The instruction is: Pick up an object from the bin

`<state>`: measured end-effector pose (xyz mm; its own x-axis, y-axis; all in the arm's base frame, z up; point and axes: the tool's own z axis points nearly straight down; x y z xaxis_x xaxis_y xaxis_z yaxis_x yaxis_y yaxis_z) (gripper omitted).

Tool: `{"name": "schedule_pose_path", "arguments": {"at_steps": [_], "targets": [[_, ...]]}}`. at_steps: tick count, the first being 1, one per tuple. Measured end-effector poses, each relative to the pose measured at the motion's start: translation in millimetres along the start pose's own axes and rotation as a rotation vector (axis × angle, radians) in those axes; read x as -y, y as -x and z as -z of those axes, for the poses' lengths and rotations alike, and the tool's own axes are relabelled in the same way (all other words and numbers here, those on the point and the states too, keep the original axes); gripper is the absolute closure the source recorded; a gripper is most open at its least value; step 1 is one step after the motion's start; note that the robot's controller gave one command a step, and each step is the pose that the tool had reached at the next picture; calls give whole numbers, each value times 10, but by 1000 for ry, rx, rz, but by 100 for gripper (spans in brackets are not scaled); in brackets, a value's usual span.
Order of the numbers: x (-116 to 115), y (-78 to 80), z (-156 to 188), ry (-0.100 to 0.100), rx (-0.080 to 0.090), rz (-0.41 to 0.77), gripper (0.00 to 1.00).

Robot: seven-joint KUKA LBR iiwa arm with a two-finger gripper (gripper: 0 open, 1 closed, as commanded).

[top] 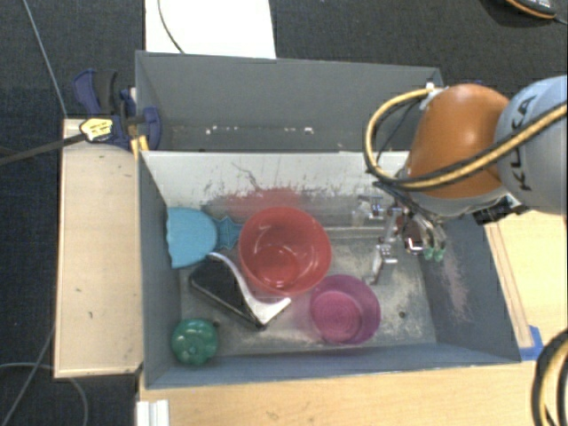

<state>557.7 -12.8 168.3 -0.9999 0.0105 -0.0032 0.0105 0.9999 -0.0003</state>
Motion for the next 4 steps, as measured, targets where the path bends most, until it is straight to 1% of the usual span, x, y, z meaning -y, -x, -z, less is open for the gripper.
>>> {"name": "schedule_pose_path", "arguments": {"at_steps": [1,2,3,4], "targets": [[0,0,0,0,0,0,0],[222,-222,-886,0,-6,-47,0],[-400,-19,-977,3,12,-87,0],[-433,-687,-950,0,25,-85,100]]}}
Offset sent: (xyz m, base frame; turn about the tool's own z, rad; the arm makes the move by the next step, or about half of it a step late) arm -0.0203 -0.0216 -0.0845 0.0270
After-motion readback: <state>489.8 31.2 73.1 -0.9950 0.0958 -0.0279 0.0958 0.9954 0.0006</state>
